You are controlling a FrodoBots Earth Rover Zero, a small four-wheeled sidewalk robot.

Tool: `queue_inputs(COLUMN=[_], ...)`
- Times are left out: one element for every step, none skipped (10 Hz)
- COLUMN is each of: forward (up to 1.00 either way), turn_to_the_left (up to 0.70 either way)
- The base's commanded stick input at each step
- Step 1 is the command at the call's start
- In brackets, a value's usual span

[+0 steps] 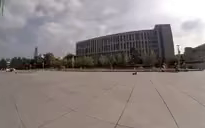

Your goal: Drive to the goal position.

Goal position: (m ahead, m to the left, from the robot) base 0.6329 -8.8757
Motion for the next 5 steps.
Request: queue_inputs(forward=[0.0, 0.0, 0.0, 0.0, 0.0], turn_to_the_left=[0.0, 0.26, 0.7, 0.7, 0.08])
